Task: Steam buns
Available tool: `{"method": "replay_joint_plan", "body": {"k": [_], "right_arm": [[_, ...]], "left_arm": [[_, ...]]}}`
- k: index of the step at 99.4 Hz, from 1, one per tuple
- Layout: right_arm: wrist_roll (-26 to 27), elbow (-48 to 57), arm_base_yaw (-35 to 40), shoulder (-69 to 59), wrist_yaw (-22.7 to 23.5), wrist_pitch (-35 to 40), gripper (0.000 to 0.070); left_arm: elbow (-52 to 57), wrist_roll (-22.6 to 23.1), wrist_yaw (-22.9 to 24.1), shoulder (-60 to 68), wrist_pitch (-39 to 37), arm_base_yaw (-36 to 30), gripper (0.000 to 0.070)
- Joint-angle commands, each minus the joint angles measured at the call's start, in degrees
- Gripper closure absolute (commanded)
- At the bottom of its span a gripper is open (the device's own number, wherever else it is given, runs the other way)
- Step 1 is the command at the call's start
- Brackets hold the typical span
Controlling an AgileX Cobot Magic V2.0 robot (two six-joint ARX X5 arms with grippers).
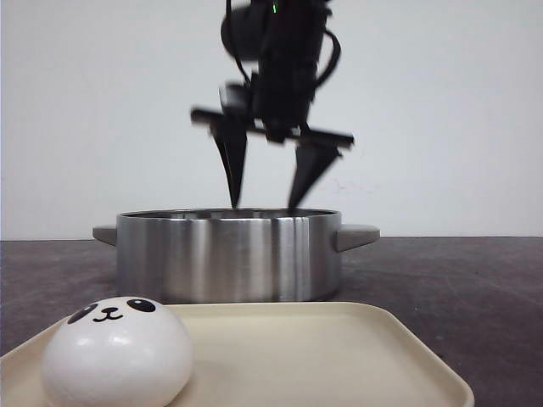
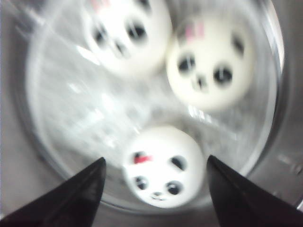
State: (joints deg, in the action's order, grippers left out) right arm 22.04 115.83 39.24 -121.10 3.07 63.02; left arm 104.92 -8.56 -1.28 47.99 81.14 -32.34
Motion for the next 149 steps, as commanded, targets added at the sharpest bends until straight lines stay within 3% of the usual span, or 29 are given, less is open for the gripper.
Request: {"method": "replay_joint_plan", "body": {"k": [1,4,7,15,33,47,58,66,79,92,112,149], "right_arm": [[-2.91,5.95,1.4,0.66,-0.11,1.46,0.0283],[-3.8,8.55,1.75,1.03,-0.33,2.84,0.0294],[-5.05,11.13,2.14,1.6,-0.92,4.26,0.0351],[-8.33,17.33,3.45,4.04,-3.37,8.24,0.07],[-9.81,22.93,9.92,17.16,-13.31,7.93,0.0685],[-13.18,22.93,19.85,28.59,-23.58,6.19,0.0686],[-14.12,22.93,29.14,35.15,-29.59,9.99,0.0686],[-12.55,22.93,35.08,38.62,-34.67,14.34,0.0687],[-7.48,22.29,42.73,42.32,-43.58,18.84,0.0687],[-5.25,21.7,48.5,45.53,-44.74,18.84,0.0687],[-4.42,21.7,51.23,46.75,-46.9,18.84,0.0687],[-3.78,19.08,51.43,45.99,-46.88,18.84,0.0687]], "left_arm": [[0.55,-0.11,0.26,0.44,1.16,-0.35,0.0296],[0.33,-0.13,0.26,0.44,1.36,-0.35,0.0296],[0.04,-0.59,0.26,0.48,1.55,-0.35,0.0296],[-1.16,-4.0,0.17,0.48,1.6,-0.35,0.0296],[-6.56,-9.38,-4.07,0.46,1.79,-0.35,0.0296],[-14.29,-12.2,-6.54,0.46,1.73,-0.37,0.0295],[-22.56,-12.31,-6.64,0.46,0.68,-0.37,0.0295],[-29.75,-12.31,-9.51,0.44,-1.9,-0.7,0.0291],[-41.53,-15.8,-17.25,0.83,-9.68,-2.6,0.0179],[-49.72,-19.34,-17.27,3.21,-20.24,-6.23,0.0178],[-51.76,-20.28,-7.32,12.59,-25.66,-10.34,0.0179],[-51.76,-21.27,-7.34,29.38,-31.12,-13.73,0.0179]]}}
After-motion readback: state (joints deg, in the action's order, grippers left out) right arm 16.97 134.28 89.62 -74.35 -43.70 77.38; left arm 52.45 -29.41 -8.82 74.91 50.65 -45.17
